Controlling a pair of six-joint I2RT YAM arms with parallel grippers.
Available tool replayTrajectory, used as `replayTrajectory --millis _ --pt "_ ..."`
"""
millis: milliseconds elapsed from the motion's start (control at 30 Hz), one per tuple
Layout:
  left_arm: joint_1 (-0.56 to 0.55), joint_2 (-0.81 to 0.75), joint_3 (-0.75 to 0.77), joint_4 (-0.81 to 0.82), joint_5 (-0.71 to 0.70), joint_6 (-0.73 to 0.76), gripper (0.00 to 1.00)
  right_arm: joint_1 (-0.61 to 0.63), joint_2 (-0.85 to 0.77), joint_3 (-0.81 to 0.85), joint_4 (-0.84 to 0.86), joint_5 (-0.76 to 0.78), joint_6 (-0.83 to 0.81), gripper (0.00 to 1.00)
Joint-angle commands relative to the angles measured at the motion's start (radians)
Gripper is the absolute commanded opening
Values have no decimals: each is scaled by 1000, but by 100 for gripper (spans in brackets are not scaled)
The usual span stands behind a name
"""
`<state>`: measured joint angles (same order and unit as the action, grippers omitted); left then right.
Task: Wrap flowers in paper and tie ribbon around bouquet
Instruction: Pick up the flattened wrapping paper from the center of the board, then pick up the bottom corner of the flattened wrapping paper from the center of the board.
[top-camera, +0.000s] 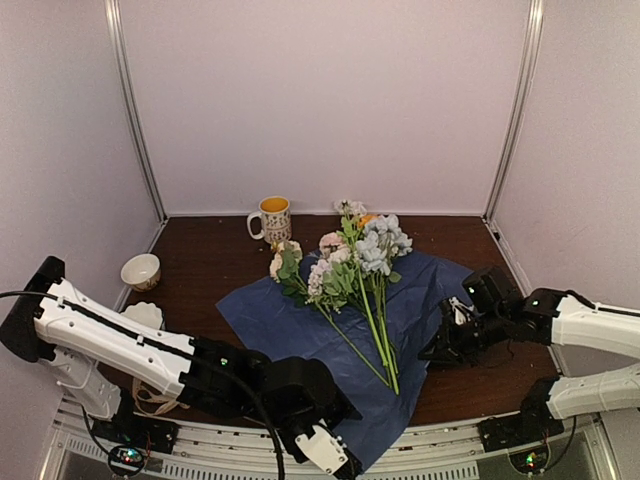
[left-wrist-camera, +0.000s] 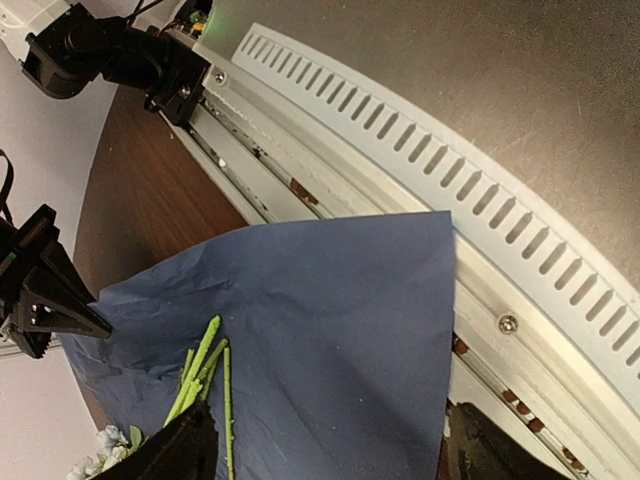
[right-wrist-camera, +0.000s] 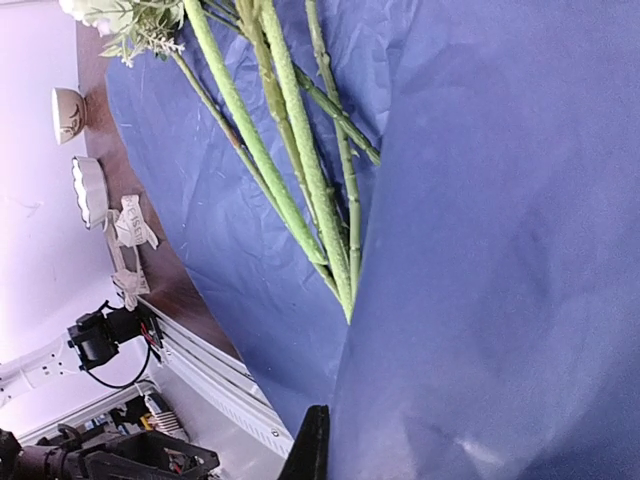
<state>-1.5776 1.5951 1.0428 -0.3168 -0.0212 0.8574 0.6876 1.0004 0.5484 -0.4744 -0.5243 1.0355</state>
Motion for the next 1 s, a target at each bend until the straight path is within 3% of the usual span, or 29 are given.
replayTrajectory --millis 0,267,367,500,633,733,967 --pt "-4 19 0 15 20 64 83 -45 4 -11 58 -48 54 0" --pt "9 97 21 113 7 132 84 -144 40 -70 318 -30 271 0" --pt "14 130 34 264 -16 73 84 -145 77 -81 352 -21 299 0" --pt "19 203 122 385 -74 -191 89 -155 76 -91 353 7 310 0" --pt "22 300 380 197 -107 -435 86 -170 74 -77 312 27 281 0" --pt "17 370 548 34 -11 -565 84 -181 81 -76 303 28 268 0" --pt "-22 463 733 -180 -41 -606 92 -197 87 -72 286 52 235 0"
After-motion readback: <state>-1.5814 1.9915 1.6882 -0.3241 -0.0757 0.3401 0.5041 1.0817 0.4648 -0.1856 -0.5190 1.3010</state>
